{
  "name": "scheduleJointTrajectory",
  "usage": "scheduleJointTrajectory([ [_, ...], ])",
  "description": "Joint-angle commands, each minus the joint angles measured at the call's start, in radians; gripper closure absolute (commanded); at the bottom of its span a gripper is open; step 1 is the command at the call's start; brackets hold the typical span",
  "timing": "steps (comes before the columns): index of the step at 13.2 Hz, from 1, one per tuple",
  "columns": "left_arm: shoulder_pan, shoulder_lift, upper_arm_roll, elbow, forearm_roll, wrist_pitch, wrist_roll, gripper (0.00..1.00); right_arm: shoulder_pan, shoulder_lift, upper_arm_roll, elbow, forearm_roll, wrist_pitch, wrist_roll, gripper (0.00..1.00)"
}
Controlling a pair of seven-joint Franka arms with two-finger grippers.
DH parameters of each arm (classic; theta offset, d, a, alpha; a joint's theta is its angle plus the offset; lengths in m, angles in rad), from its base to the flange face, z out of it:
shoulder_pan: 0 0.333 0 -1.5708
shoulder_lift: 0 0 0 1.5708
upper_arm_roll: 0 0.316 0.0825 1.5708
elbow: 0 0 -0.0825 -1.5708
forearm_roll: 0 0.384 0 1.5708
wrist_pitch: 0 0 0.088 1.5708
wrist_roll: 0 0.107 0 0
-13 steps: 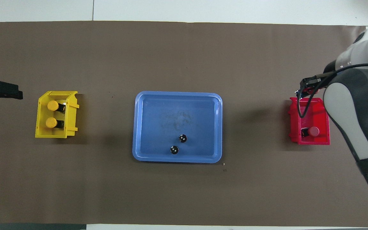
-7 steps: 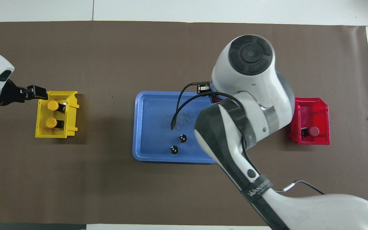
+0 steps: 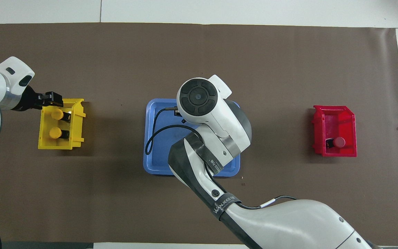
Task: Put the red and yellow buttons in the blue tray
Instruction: 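Carry the red button into the blue tray while the left gripper reaches yellow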
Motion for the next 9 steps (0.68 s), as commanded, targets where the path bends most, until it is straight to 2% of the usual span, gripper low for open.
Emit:
scheduleJointTrajectory([
  [1, -0.003, -0.008, 0.005, -0.041, -0.003, 0.04, -0.002, 0.28, 0.015, -0.007, -0.004, -0.067, -0.015, 0.073, 0.028, 0.82],
  [5, -0.001, -0.013, 0.007, -0.112, -0.003, 0.106, -0.002, 0.28, 0.021, -0.012, -0.004, -0.099, -0.017, 0.099, 0.034, 0.72],
  [6, -0.001, -0.011, 0.007, -0.113, -0.003, 0.109, -0.002, 0.28, 0.021, -0.014, -0.004, -0.108, -0.017, 0.112, 0.034, 0.61],
  [7, 0.001, -0.008, 0.007, -0.115, -0.003, 0.109, -0.002, 0.28, 0.021, -0.014, -0.004, -0.107, -0.017, 0.109, 0.032, 0.46],
  [9, 0.004, -0.008, 0.007, -0.124, -0.003, 0.112, 0.0, 0.28, 0.009, -0.014, -0.005, -0.067, -0.017, 0.095, 0.028, 0.28],
])
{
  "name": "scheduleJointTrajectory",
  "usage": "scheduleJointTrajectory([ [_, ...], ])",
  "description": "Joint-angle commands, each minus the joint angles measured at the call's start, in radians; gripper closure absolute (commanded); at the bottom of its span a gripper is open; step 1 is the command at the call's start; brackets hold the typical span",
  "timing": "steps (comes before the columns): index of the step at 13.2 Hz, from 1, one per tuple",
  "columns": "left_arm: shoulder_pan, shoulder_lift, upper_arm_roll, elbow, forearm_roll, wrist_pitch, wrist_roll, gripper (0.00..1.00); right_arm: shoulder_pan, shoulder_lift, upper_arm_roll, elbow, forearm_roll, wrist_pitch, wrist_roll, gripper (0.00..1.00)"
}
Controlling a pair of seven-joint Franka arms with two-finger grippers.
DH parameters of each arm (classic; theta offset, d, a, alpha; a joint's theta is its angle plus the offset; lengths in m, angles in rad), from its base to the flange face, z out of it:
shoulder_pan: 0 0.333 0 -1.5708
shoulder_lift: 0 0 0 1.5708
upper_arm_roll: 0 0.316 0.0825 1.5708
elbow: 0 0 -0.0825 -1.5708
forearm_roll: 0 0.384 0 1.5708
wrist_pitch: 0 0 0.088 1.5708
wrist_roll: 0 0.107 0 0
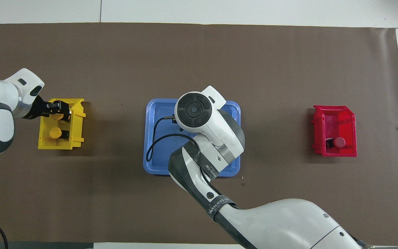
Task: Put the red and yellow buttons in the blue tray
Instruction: 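Carry the red button into the blue tray while the left gripper reaches yellow, then release the red button and return the right gripper to the red holder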
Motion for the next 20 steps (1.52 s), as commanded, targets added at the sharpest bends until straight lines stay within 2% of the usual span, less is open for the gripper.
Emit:
scheduleJointTrajectory([
  [1, 0.002, -0.01, 0.004, -0.032, -0.003, 0.039, 0.0, 0.28, -0.017, -0.021, -0.003, 0.033, -0.016, -0.012, 0.013, 0.26],
  [2, 0.003, -0.01, 0.006, -0.035, -0.003, 0.046, 0.0, 0.28, -0.037, -0.028, -0.005, 0.068, -0.016, -0.056, 0.008, 0.26],
  [4, 0.003, -0.013, 0.006, -0.042, -0.003, 0.05, 0.003, 0.28, -0.102, -0.105, -0.006, 0.109, -0.011, -0.205, -0.085, 0.27],
  [5, 0.005, -0.014, 0.006, -0.059, -0.003, 0.059, 0.007, 0.28, -0.166, -0.187, -0.006, 0.081, -0.007, -0.274, -0.19, 0.27],
  [6, 0.005, -0.018, 0.006, -0.071, -0.003, 0.082, 0.007, 0.29, -0.248, -0.282, -0.005, 0.007, 0.006, -0.337, -0.299, 0.27],
  [7, 0.003, -0.013, 0.006, -0.076, -0.003, 0.089, 0.0, 0.41, -0.328, -0.38, -0.005, -0.082, 0.024, -0.346, -0.423, 0.27],
  [8, 0.003, -0.01, 0.006, -0.076, -0.003, 0.091, -0.003, 0.74, -0.403, -0.477, -0.006, -0.195, 0.07, -0.337, -0.552, 0.27],
  [9, 0.003, -0.001, 0.006, -0.072, -0.003, 0.089, 0.003, 0.96, -0.488, -0.56, -0.006, -0.298, 0.098, -0.311, -0.667, 0.27],
  [11, 0.005, 0.002, 0.006, -0.047, -0.003, 0.073, 0.004, 0.99, -0.647, -0.63, -0.008, -0.434, 0.125, -0.265, -0.899, 0.28],
  [12, 0.005, 0.002, 0.006, -0.021, -0.003, 0.039, 0.004, 0.99, -0.683, -0.654, -0.008, -0.497, 0.131, -0.218, -0.932, 0.3],
  [13, 0.003, -0.004, 0.007, 0.037, -0.003, -0.048, 0.004, 0.99, -0.694, -0.662, -0.008, -0.546, 0.132, -0.174, -0.944, 0.32],
  [15, -0.006, -0.001, 0.007, 0.24, -0.003, -0.326, -0.006, 0.99, -0.711, -0.642, -0.011, -0.568, 0.132, -0.141, -0.988, 0.35],
  [16, -0.012, 0.002, 0.004, 0.326, -0.004, -0.404, -0.029, 0.99, -0.728, -0.642, -0.011, -0.586, 0.132, -0.127, -1.016, 0.38],
  [17, -0.04, 0.004, -0.003, 0.361, -0.006, -0.427, -0.105, 0.99, -0.734, -0.642, -0.011, -0.601, 0.132, -0.116, -1.021, 0.4],
  [18, -0.129, 0.001, -0.003, 0.352, -0.006, -0.415, -0.226, 0.99, -0.741, -0.639, -0.011, -0.627, 0.132, -0.08, -1.026, 0.41],
  [20, -0.291, -0.02, -0.003, 0.253, -0.006, -0.277, -0.465, 0.99, -0.758, -0.616, -0.011, -0.664, 0.132, -0.009, -1.07, 0.41],
])
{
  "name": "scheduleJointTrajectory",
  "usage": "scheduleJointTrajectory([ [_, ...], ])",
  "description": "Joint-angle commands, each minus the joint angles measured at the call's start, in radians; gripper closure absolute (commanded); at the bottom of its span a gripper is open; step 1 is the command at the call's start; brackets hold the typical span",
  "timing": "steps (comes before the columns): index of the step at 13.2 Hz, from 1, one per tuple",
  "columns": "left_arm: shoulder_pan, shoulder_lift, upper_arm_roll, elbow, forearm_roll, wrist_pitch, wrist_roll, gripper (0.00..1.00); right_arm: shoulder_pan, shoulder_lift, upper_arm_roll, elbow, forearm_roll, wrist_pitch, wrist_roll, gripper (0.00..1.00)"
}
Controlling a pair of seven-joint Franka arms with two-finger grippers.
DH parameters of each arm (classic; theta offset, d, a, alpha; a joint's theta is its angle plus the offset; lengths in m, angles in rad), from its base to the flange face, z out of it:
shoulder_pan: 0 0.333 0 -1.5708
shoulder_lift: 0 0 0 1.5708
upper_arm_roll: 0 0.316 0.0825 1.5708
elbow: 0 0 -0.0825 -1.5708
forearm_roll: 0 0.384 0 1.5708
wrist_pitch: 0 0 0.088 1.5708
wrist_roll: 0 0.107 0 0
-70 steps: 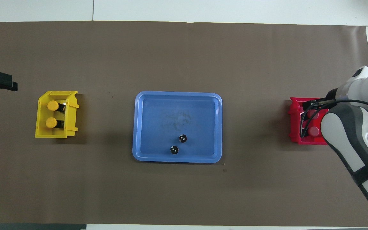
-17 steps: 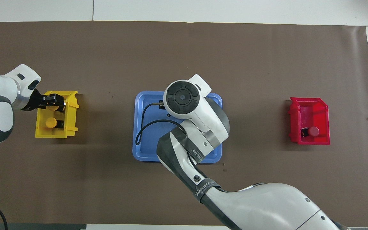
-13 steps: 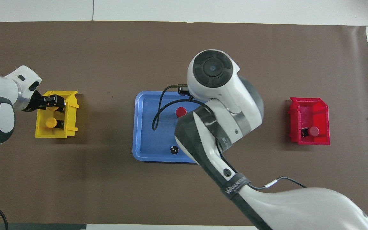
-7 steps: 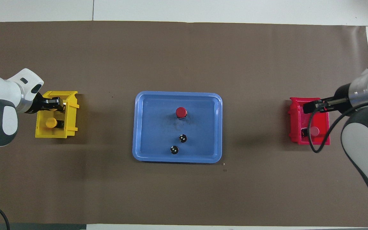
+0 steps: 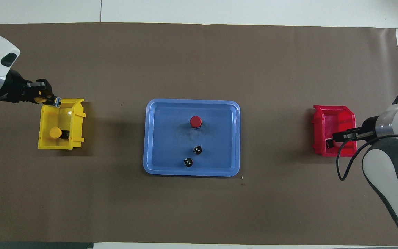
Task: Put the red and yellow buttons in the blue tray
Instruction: 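Release the red button and return the right gripper to the red holder, then carry the yellow button into the blue tray with the left gripper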
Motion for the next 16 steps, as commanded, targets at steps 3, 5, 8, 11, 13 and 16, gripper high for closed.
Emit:
scheduleJointTrajectory([
  [3, -0.34, 0.048, 0.008, -0.137, -0.005, 0.296, -0.472, 0.99, -0.068, 0.04, 0.014, -0.067, 0.018, 0.137, -0.102, 0.41],
  [5, -0.423, 0.088, 0.008, -0.138, -0.005, 0.341, -0.569, 0.99, -0.063, 0.04, 0.014, -0.099, 0.018, 0.201, -0.103, 0.41],
  [8, -0.476, 0.112, 0.007, -0.207, -0.006, 0.442, -0.594, 0.99, -0.066, 0.069, 0.014, -0.102, 0.02, 0.21, -0.098, 0.41],
  [11, -0.505, 0.162, 0.007, -0.211, -0.006, 0.502, -0.628, 0.98, -0.057, 0.069, 0.015, -0.102, 0.02, 0.21, -0.089, 0.42],
  [13, -0.507, 0.181, 0.007, -0.208, -0.006, 0.517, -0.628, 0.8, -0.057, 0.066, 0.015, -0.111, 0.02, 0.212, -0.089, 0.42],
  [16, -0.502, 0.181, 0.008, -0.195, -0.005, 0.499, -0.617, 0.38, -0.059, 0.058, 0.015, -0.137, 0.02, 0.215, -0.09, 0.44],
])
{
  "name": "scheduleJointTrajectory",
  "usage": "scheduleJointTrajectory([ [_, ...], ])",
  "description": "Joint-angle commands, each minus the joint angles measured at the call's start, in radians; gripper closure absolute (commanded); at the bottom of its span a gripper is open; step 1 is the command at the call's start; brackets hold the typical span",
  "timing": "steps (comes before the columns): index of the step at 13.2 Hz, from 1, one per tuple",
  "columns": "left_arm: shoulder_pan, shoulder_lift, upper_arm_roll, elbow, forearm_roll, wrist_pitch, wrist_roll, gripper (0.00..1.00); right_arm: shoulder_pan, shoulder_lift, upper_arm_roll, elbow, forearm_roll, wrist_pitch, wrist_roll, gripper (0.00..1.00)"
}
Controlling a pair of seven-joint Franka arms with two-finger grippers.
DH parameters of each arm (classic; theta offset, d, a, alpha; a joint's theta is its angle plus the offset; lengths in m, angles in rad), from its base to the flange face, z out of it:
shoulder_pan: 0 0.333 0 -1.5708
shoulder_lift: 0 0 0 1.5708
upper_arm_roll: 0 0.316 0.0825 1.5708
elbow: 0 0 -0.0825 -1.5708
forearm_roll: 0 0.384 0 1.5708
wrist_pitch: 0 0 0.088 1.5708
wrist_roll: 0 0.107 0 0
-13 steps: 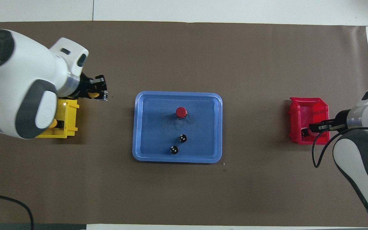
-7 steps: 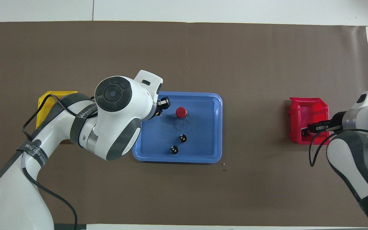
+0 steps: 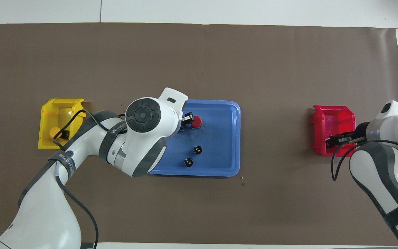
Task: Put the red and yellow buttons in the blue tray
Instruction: 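Carry the yellow button into the blue tray with the left gripper, then return the left gripper to the yellow holder while the right gripper grasps red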
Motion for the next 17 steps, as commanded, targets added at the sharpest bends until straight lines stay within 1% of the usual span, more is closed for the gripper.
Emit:
scheduleJointTrajectory([
  [1, -0.007, -0.004, 0.015, 0.008, -0.005, -0.009, -0.002, 0.38, -0.015, -0.017, 0.007, -0.032, 0.02, 0.024, -0.019, 0.44],
  [3, -0.002, -0.016, 0.017, 0.034, -0.005, -0.059, 0.0, 0.38, -0.015, -0.022, 0.009, -0.046, 0.02, 0.024, -0.019, 0.47],
  [5, 0.01, -0.039, 0.021, 0.08, -0.005, -0.15, 0.003, 0.37, -0.015, -0.024, 0.007, -0.048, 0.02, 0.024, -0.018, 0.57],
  [6, 0.028, -0.058, 0.023, 0.094, -0.005, -0.194, 0.013, 0.33, -0.015, -0.025, 0.009, -0.048, 0.02, 0.024, -0.019, 0.65],
  [7, 0.051, -0.085, 0.023, 0.097, -0.005, -0.243, 0.035, 0.24, -0.015, -0.025, 0.009, -0.049, 0.02, 0.022, -0.019, 0.76],
  [8, 0.065, -0.111, 0.027, 0.09, -0.003, -0.295, 0.079, 0.1, -0.012, -0.024, 0.009, -0.045, 0.018, 0.018, -0.024, 0.84],
  [9, 0.114, -0.13, 0.029, 0.089, 0.001, -0.361, 0.163, 0.0, -0.012, -0.018, 0.009, -0.017, 0.018, 0.0, -0.035, 0.85],
  [10, 0.18, -0.148, 0.029, 0.096, 0.036, -0.424, 0.268, 0.0, -0.01, 0.002, 0.007, 0.06, 0.017, -0.072, -0.047, 0.85],
  [12, 0.316, -0.186, 0.029, 0.09, 0.063, -0.449, 0.477, 0.0, 0.002, 0.08, 0.015, 0.318, 0.006, -0.323, -0.038, 0.85],
  [13, 0.394, -0.199, 0.029, 0.085, 0.063, -0.462, 0.635, 0.0, 0.022, 0.11, 0.017, 0.418, 0.003, -0.397, -0.02, 0.85],
  [14, 0.46, -0.21, 0.029, 0.071, 0.063, -0.465, 0.764, 0.0, 0.06, 0.139, 0.017, 0.505, -0.008, -0.459, 0.028, 0.85],
  [15, 0.52, -0.219, 0.029, 0.057, 0.063, -0.46, 0.844, 0.0, 0.098, 0.165, 0.017, 0.59, -0.026, -0.518, 0.09, 0.85],
  [16, 0.568, -0.222, 0.027, 0.038, 0.063, -0.44, 0.892, 0.0, 0.153, 0.197, 0.018, 0.672, -0.031, -0.563, 0.172, 0.85],
  [17, 0.606, -0.233, 0.027, 0.005, 0.063, -0.395, 0.935, 0.03, 0.216, 0.229, 0.018, 0.732, -0.031, -0.57, 0.271, 0.85],
])
